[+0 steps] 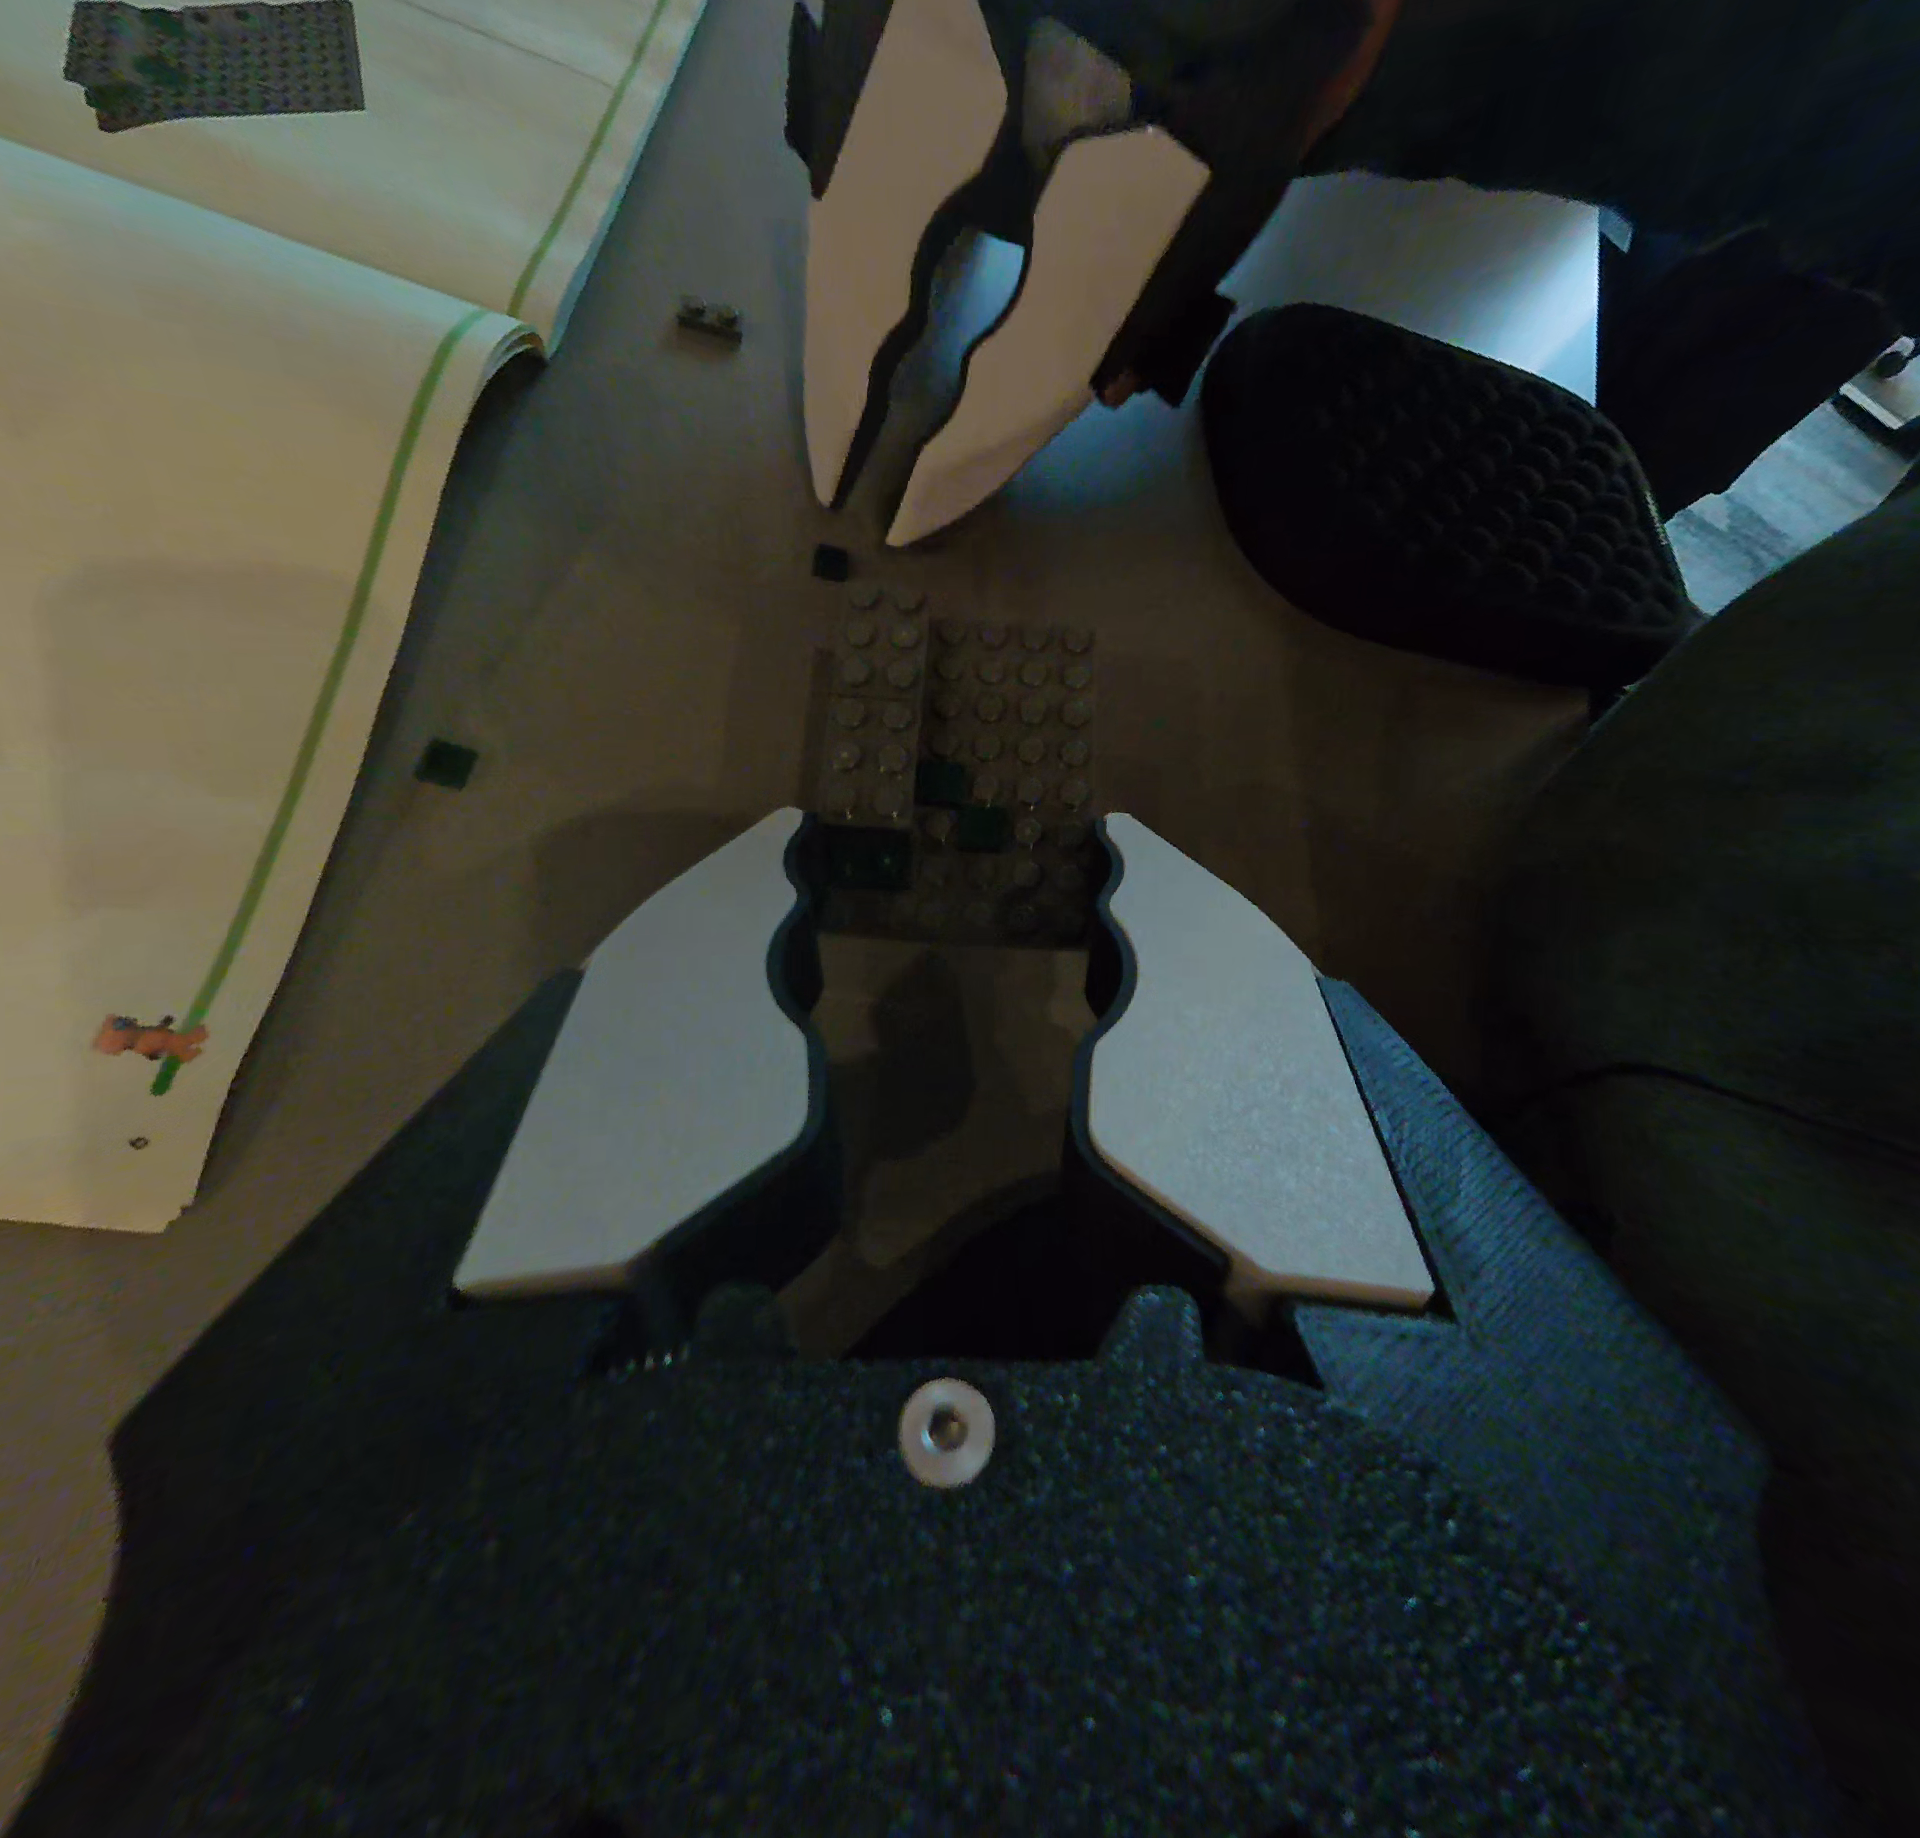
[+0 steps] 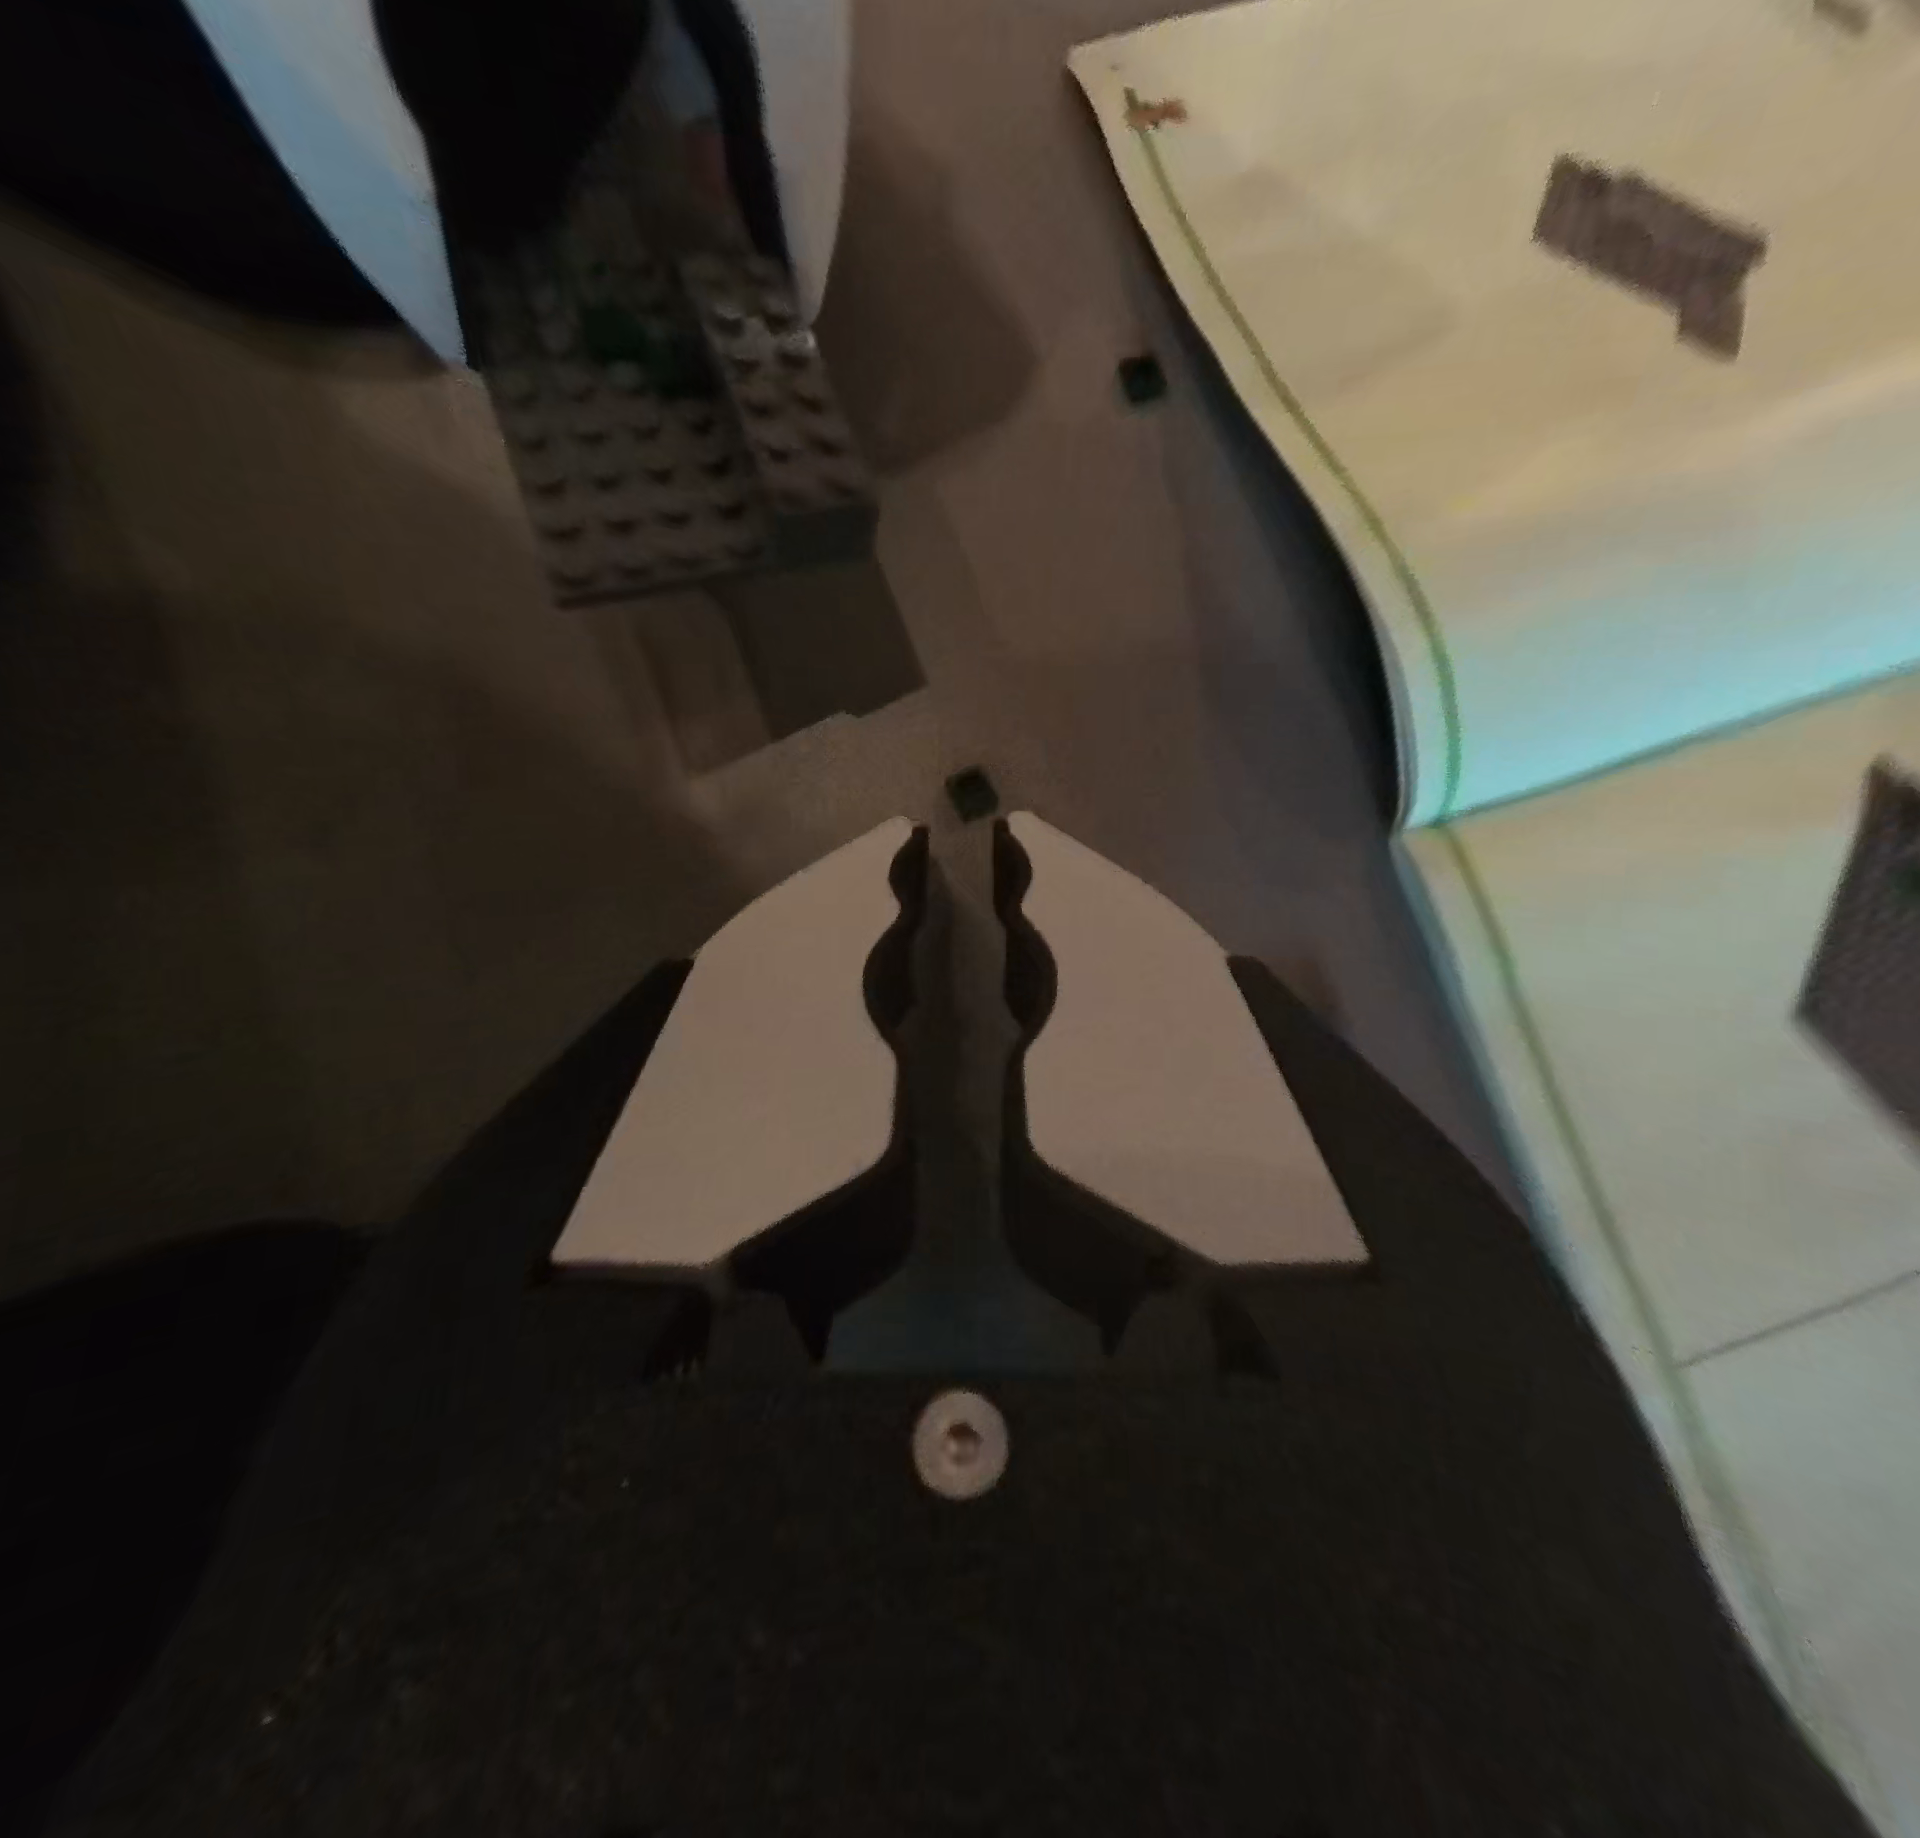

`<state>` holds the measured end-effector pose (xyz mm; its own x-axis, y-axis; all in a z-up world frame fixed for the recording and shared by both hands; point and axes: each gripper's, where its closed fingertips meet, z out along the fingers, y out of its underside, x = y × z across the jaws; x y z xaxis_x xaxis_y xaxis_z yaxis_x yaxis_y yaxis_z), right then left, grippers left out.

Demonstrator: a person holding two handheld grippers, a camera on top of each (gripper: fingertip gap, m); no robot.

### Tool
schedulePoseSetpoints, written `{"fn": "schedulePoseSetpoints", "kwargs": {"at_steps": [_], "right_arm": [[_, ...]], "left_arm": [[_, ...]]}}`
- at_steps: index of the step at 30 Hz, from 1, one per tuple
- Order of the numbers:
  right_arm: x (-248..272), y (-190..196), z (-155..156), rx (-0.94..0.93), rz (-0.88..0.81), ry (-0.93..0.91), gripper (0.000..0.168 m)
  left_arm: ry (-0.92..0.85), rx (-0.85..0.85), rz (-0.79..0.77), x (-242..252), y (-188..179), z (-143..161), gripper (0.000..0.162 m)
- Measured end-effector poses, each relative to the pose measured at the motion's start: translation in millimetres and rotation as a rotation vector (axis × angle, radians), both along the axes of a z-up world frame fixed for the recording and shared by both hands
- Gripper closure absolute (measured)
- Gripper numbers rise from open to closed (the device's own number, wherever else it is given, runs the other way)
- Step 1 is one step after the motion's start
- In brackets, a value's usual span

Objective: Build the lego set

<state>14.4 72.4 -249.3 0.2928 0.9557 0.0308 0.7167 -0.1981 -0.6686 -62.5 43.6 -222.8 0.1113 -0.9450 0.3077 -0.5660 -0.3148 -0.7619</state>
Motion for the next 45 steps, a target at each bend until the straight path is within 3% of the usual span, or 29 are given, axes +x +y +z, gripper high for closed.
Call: {"fn": "schedulePoseSetpoints", "kwargs": {"at_steps": [4,14,23,30,37,45], "right_arm": [[-4.2,3.1,-1.8,0.08,0.077,-0.065,0.157],[-8.8,7.4,-5.0,0.052,0.124,-0.113,0.162],[-8.3,8.7,3.3,-0.234,-0.055,0.093,0.167],[-3.7,7.9,17.8,-0.674,-0.23,0.319,0.168],[4.1,-8.4,1.3,-0.839,-0.255,0.204,0.166],[25.2,12.3,-6.0,-0.772,-0.328,0.086,0.163]], "left_arm": [[0.002,0.005,-0.001,-0.1,-0.8,0.1,0.113],[-0.006,0.003,0.004,-1.2,-1.1,0.2,0.112],[-0.011,-0.005,-0.002,-1.0,-1.9,0.2,0.113],[-0.005,-0.002,-0.004,-0.8,-2.2,-0.8,0.113],[0.0,-0.003,-0.005,-0.6,-2.4,-1.8,0.112],[0.005,-0.001,-0.005,-0.5,-2.6,-2.9,0.113]]}}
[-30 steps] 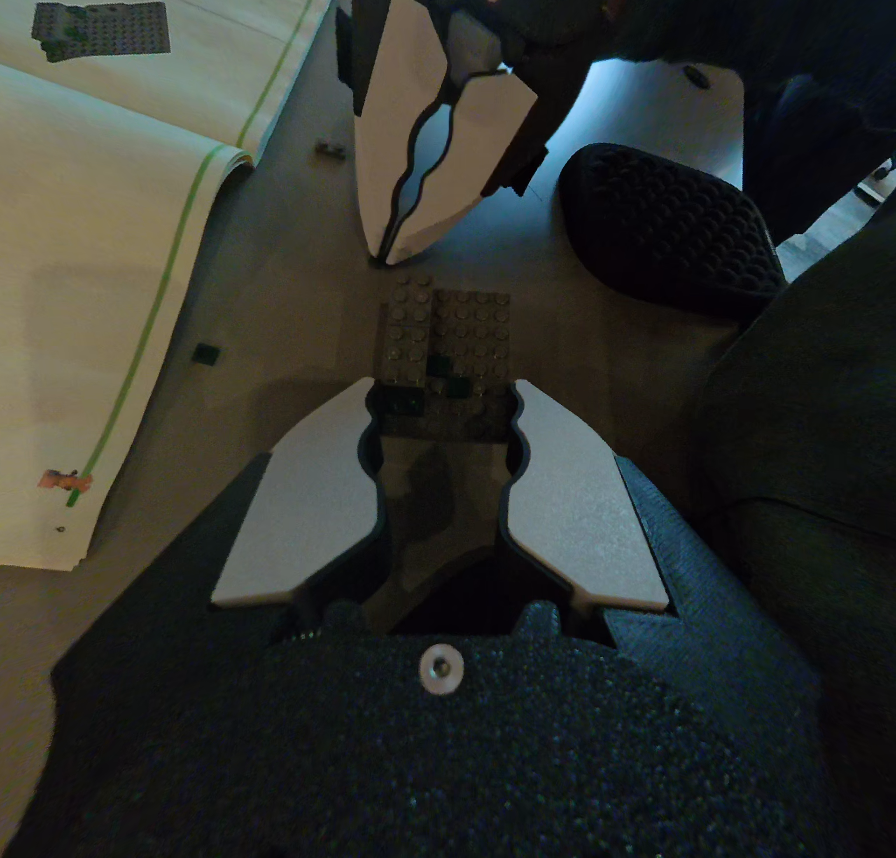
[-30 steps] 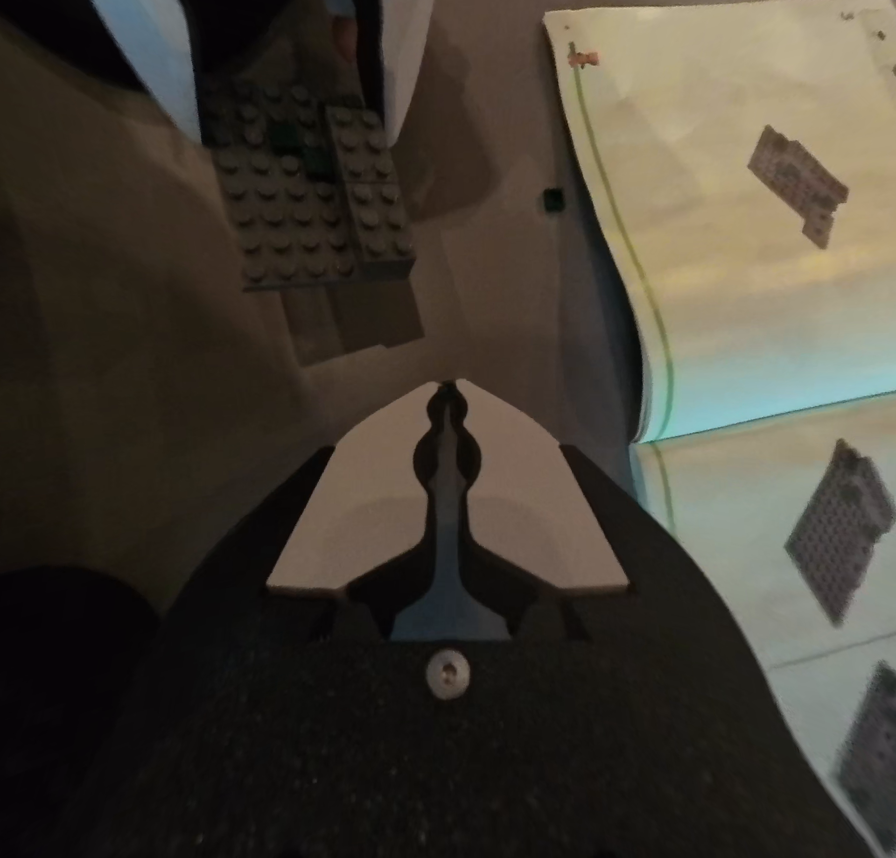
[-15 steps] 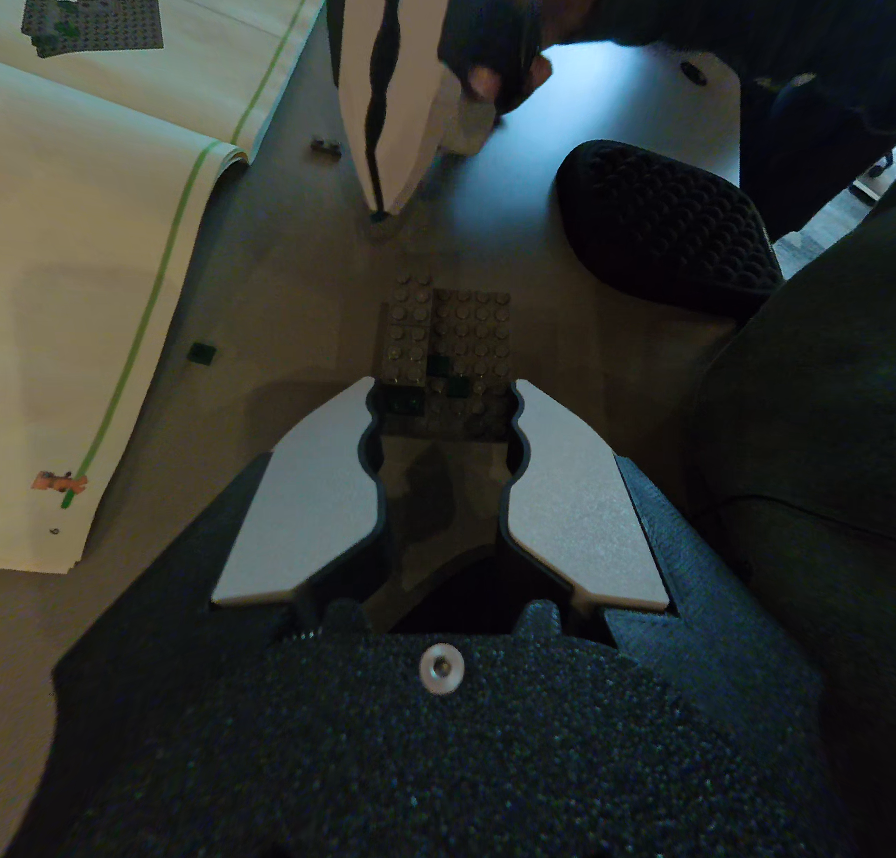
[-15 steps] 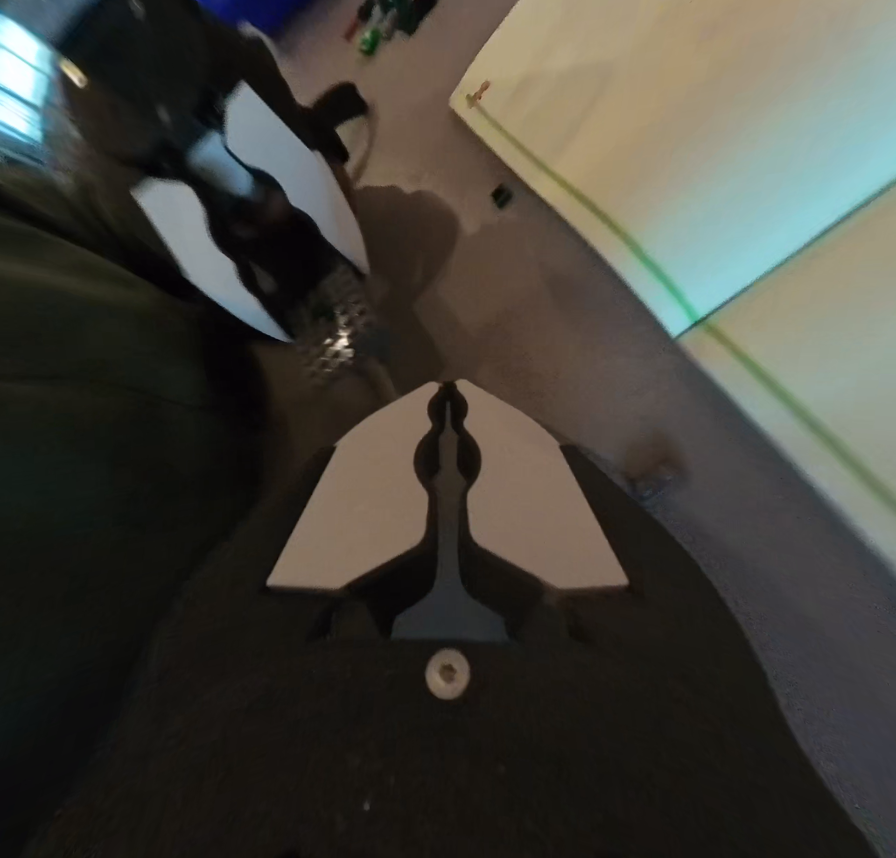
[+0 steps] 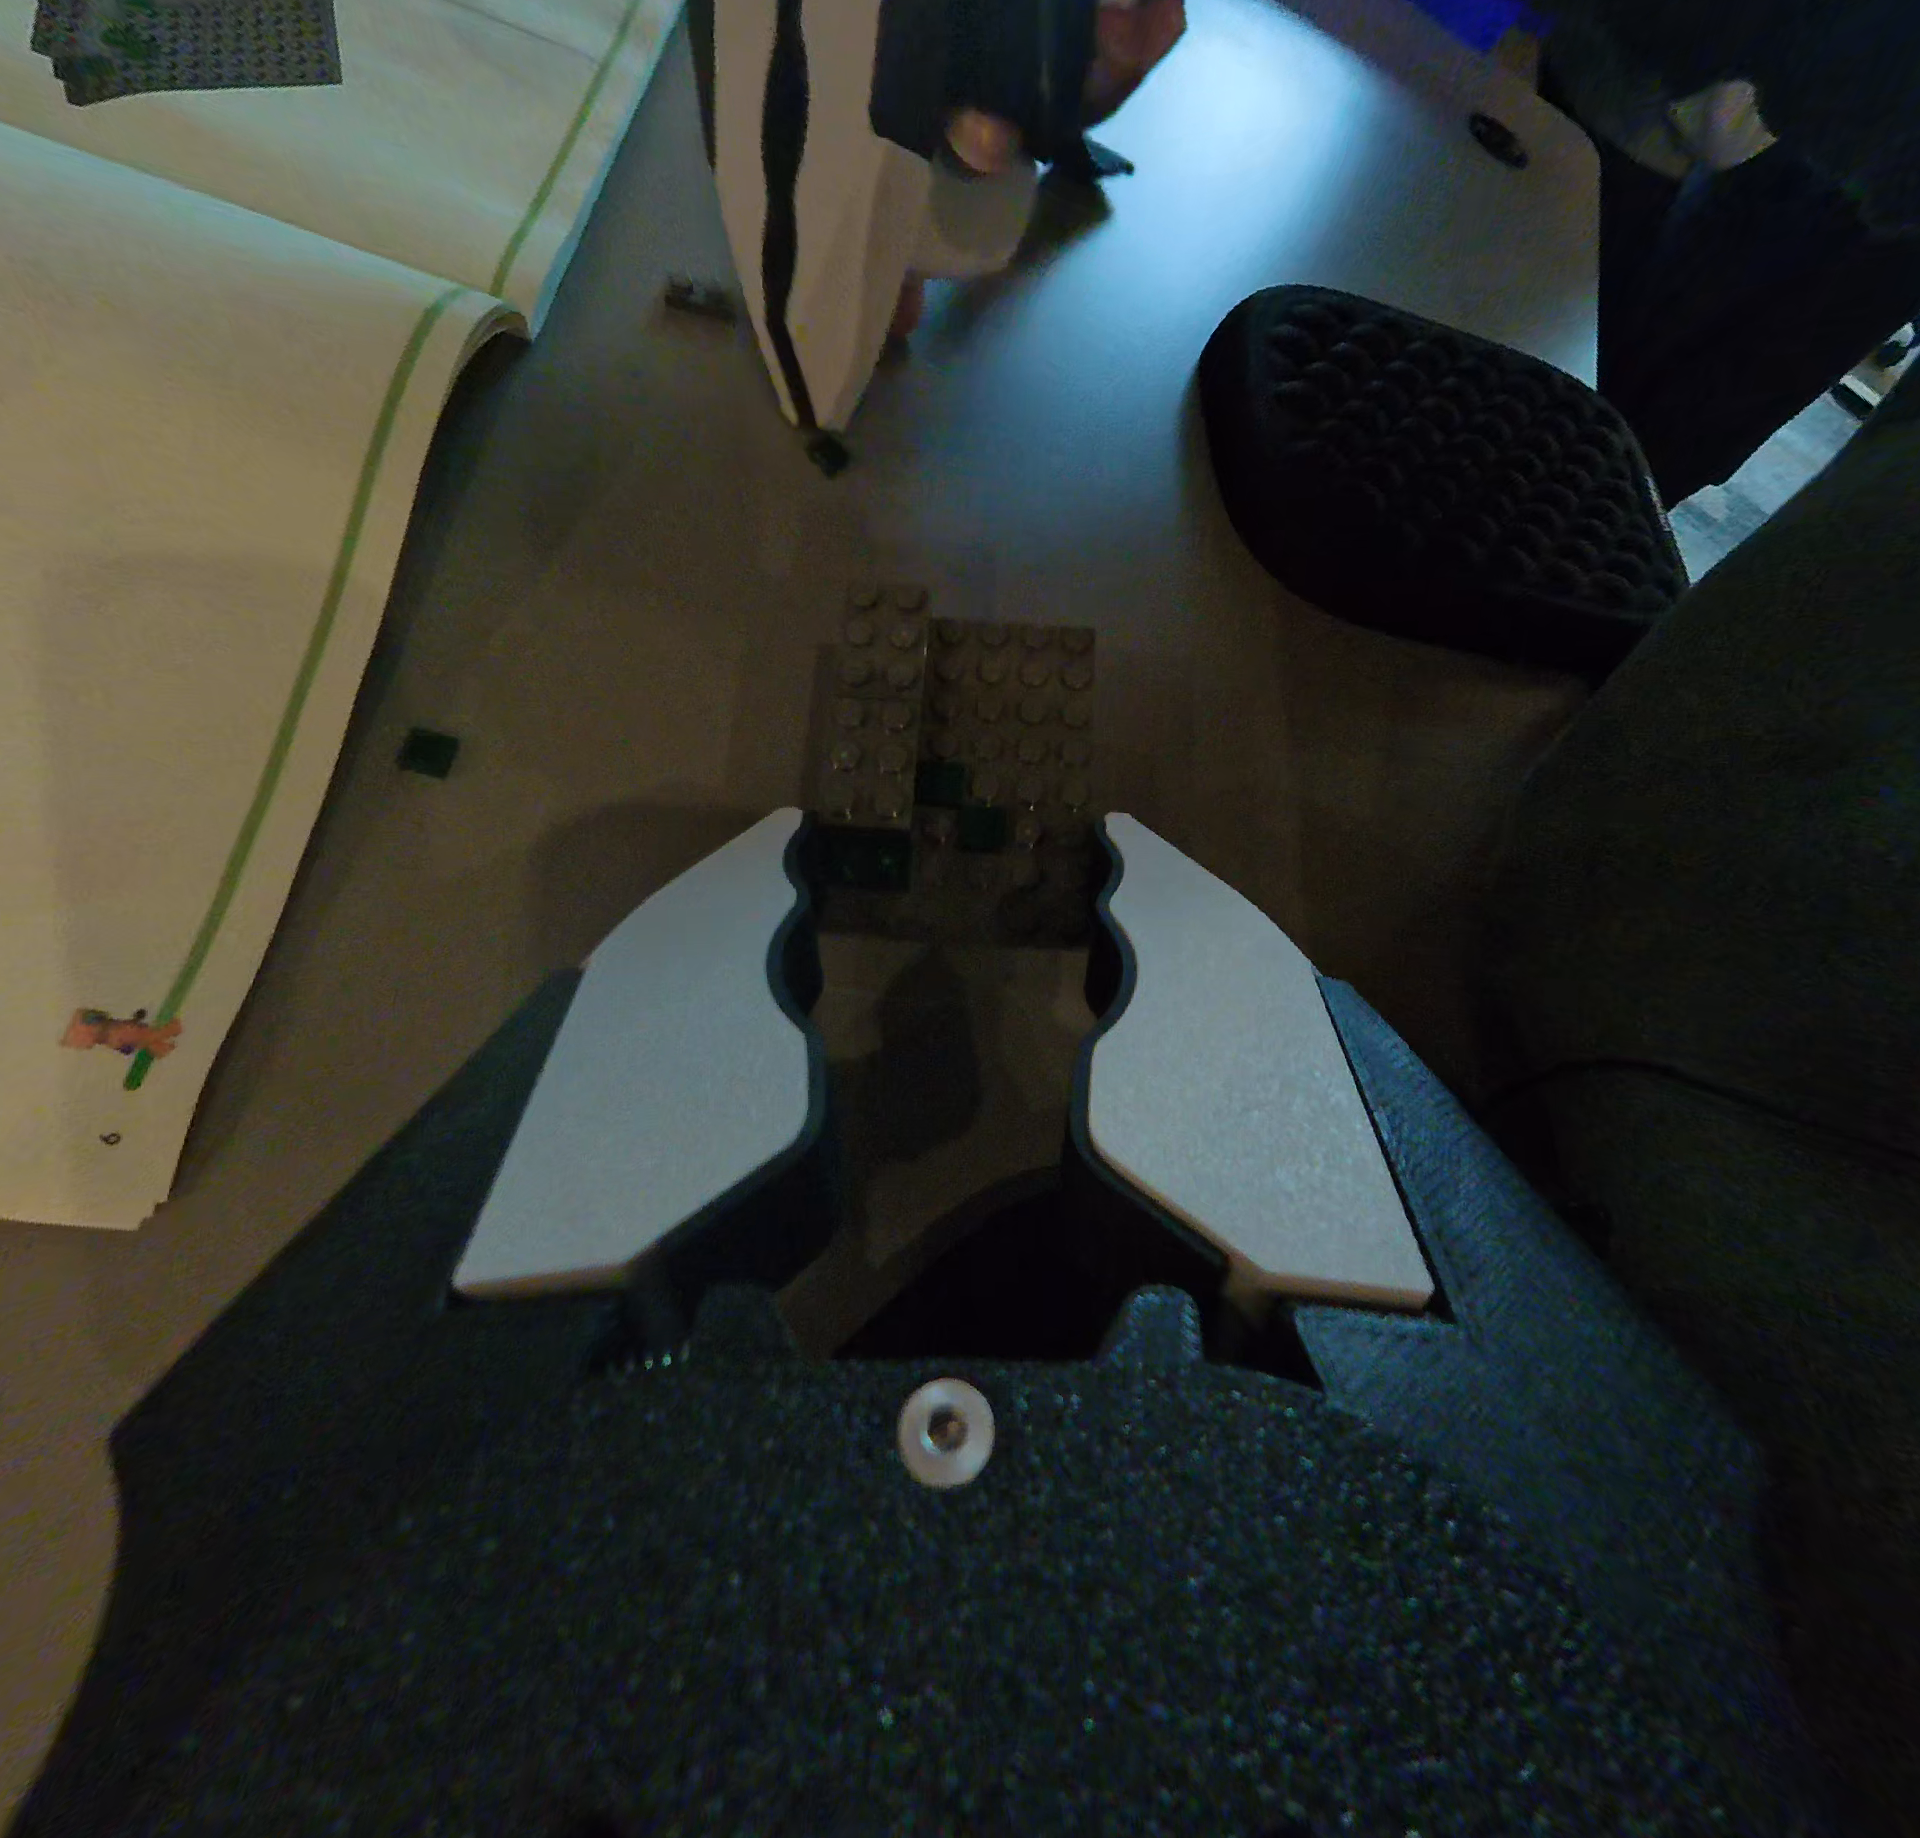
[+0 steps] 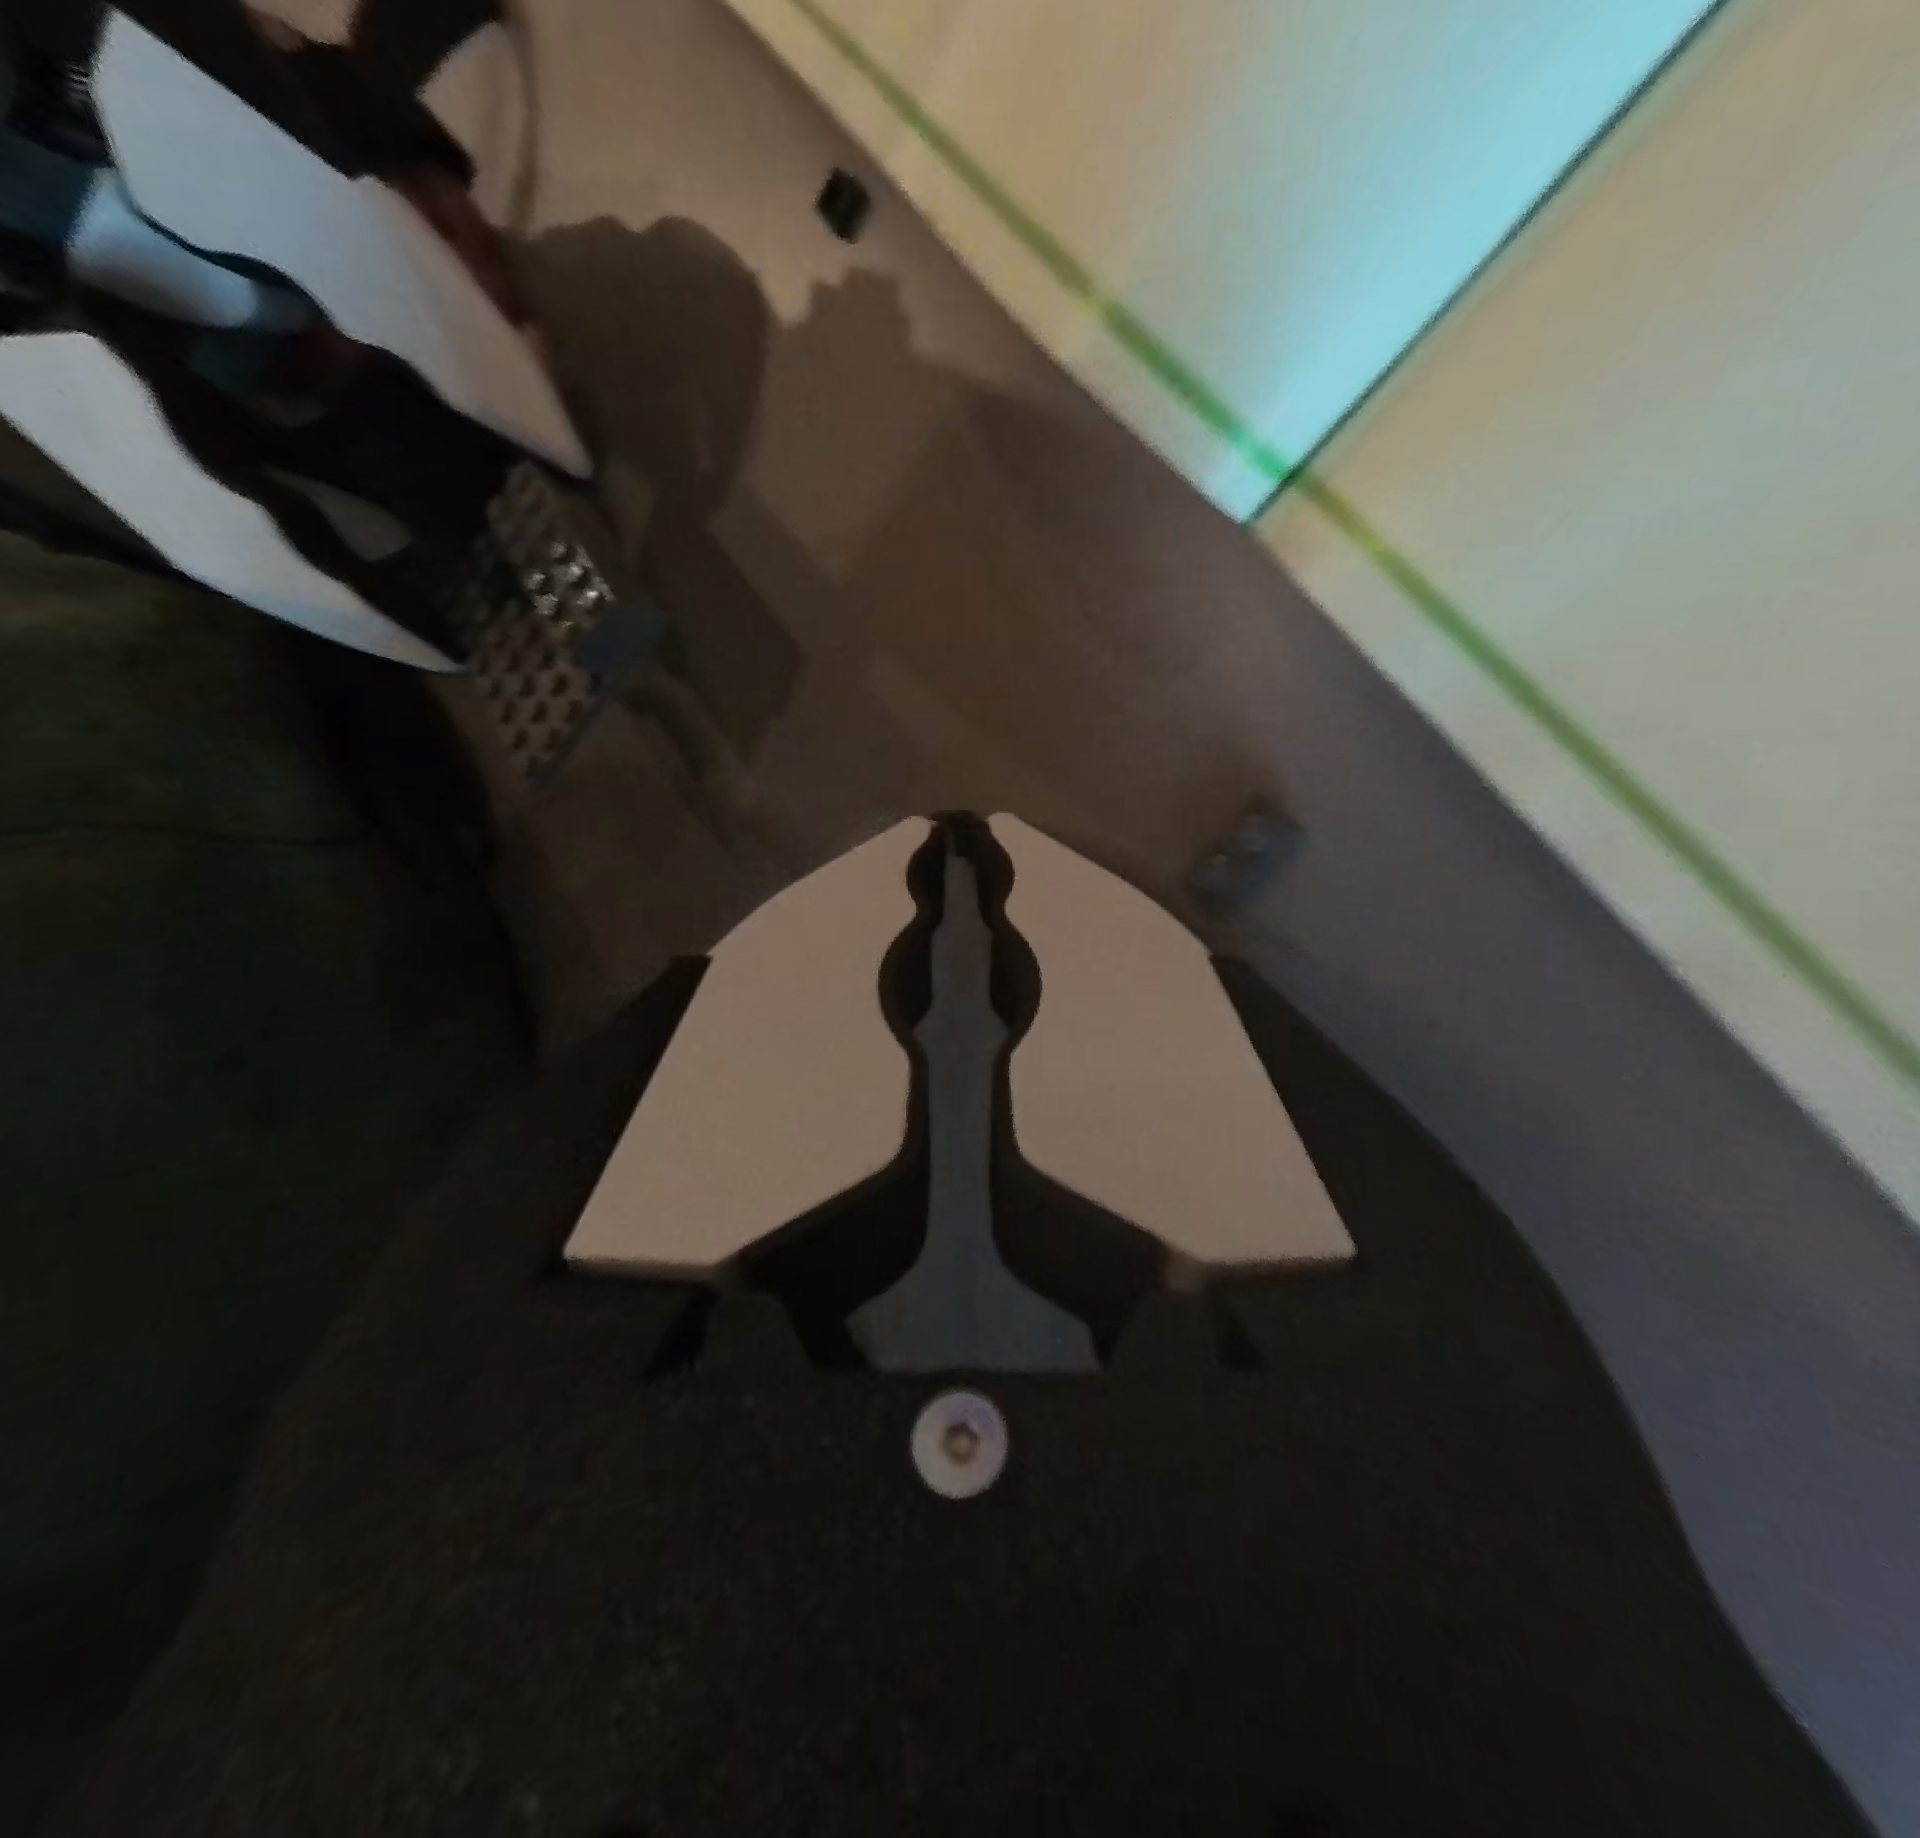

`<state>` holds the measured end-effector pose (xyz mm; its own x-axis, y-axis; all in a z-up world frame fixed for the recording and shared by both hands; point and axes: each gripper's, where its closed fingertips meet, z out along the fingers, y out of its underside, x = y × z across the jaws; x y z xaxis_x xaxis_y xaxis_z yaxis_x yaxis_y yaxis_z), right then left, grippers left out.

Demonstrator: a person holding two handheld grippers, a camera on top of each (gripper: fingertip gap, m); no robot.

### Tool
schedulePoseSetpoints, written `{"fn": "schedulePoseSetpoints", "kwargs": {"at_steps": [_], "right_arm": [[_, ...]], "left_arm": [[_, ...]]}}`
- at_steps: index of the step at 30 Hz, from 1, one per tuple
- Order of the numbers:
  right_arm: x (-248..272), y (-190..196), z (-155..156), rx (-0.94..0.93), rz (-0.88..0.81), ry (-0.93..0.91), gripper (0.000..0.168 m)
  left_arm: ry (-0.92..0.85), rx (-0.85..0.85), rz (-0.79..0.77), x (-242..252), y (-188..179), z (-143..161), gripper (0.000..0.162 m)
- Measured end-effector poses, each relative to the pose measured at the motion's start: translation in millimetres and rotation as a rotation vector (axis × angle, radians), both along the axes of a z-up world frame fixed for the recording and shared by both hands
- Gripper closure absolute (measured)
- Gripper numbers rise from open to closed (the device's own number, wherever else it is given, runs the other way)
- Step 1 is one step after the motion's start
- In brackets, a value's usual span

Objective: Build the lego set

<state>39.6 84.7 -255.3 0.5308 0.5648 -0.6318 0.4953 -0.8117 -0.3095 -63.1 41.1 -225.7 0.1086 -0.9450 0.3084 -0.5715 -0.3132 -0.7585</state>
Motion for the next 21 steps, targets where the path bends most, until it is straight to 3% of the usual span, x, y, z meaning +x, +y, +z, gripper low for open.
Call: {"fn": "schedulePoseSetpoints", "kwargs": {"at_steps": [7,10,16,21], "right_arm": [[0.7,3.0,6.6,0.052,0.028,0.03,0.158],[-4.9,1.1,12.2,0.219,0.098,0.024,0.157],[-1.6,2.6,5.6,0.604,0.205,-0.18,0.153],[-2.1,-3.3,-1.4,0.694,0.193,-0.255,0.153]], "left_arm": [[-0.002,-0.001,-0.002,0.0,-0.6,0.2,0.113],[-0.005,-0.001,-0.001,0.1,-0.3,0.6,0.113],[0.01,0.043,0.012,0.4,1.8,0.0,0.113],[0.047,0.098,0.008,2.6,1.9,-3.8,0.113]]}}
